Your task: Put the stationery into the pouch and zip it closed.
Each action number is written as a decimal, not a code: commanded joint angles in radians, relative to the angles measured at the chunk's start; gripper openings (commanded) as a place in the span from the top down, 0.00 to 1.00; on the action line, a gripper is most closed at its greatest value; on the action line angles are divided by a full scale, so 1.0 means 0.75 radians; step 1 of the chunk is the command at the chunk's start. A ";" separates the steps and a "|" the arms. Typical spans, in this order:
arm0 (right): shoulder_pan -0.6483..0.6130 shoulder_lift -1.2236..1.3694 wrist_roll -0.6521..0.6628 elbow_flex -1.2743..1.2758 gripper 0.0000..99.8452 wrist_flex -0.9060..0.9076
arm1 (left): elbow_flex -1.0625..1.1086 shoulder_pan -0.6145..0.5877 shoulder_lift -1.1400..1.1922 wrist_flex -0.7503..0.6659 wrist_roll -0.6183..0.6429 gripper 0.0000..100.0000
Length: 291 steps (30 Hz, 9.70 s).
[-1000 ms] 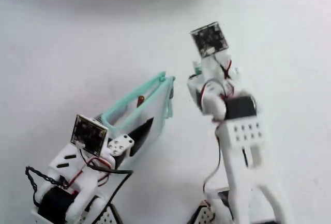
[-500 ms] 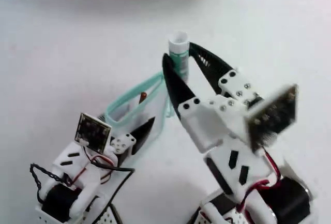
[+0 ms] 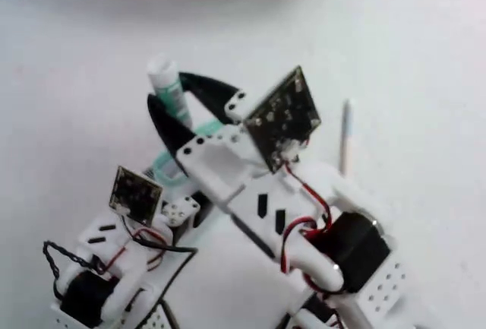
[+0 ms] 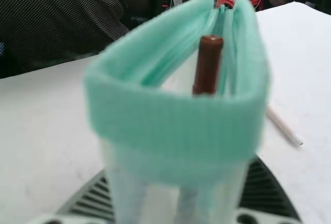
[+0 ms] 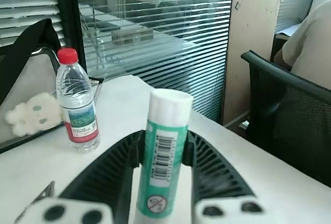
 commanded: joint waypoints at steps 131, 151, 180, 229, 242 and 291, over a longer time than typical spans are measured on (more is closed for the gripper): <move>0.811 0.187 0.227 -0.303 0.98 0.789 | 0.117 0.169 -0.001 -0.051 -0.090 0.76; 0.404 -0.144 -0.133 -0.393 0.98 0.050 | 0.119 0.169 -0.001 -0.051 -0.090 0.76; 0.232 -0.588 0.049 0.675 0.98 -0.105 | 0.117 0.169 -0.001 -0.051 -0.090 0.76; 0.199 0.793 0.256 -0.573 0.98 1.138 | 0.094 0.069 -0.001 -0.115 -0.078 0.76; 0.138 0.723 0.258 -0.489 0.98 1.130 | -0.194 -0.122 -0.001 0.076 0.027 0.76; 0.496 0.427 0.419 0.327 0.68 0.179 | -0.205 -0.126 -0.001 0.063 0.055 0.93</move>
